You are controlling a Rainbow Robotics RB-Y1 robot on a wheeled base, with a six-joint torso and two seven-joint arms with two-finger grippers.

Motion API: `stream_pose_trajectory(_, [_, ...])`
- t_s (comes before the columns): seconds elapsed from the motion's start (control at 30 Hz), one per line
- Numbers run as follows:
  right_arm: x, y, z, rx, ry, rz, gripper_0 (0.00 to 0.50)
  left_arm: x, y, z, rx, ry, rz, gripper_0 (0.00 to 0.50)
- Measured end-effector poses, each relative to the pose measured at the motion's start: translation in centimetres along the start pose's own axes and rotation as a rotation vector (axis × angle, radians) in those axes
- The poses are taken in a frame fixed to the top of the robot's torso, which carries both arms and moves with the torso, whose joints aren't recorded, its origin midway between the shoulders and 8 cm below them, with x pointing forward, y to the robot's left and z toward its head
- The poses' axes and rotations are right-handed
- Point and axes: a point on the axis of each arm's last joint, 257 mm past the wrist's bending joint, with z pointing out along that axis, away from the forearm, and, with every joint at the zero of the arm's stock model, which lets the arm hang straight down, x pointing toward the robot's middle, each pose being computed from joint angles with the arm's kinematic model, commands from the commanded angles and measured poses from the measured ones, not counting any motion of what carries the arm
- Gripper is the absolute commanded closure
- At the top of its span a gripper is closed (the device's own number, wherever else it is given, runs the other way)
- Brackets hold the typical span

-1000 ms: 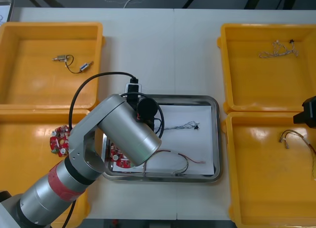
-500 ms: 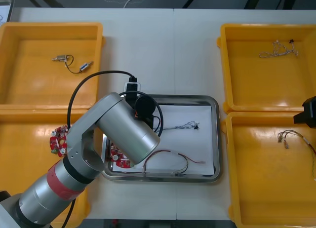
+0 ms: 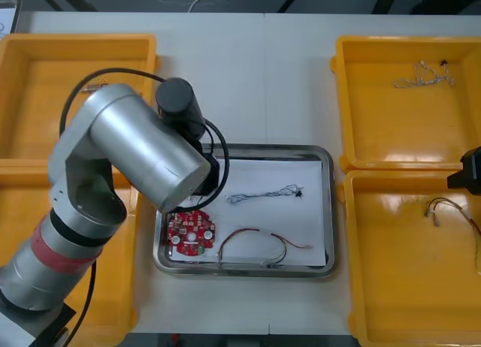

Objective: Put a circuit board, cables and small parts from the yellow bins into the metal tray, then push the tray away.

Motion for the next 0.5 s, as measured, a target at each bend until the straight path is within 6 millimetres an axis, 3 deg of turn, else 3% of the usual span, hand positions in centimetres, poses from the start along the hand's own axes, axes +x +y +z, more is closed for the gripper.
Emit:
stream_pose_trajectory(0.33, [0.0, 0.0, 0.0, 0.0, 0.0, 0.0, 0.0, -4.8, 3.8, -3.5, 0.082, -0.032, -0.07, 0.028])
stream_pose_trajectory(0.5, [0.0, 0.0, 0.0, 0.0, 0.0, 0.0, 0.0, -6.2, 6.8, -4.5, 0.089, -0.045, 0.027, 0.028])
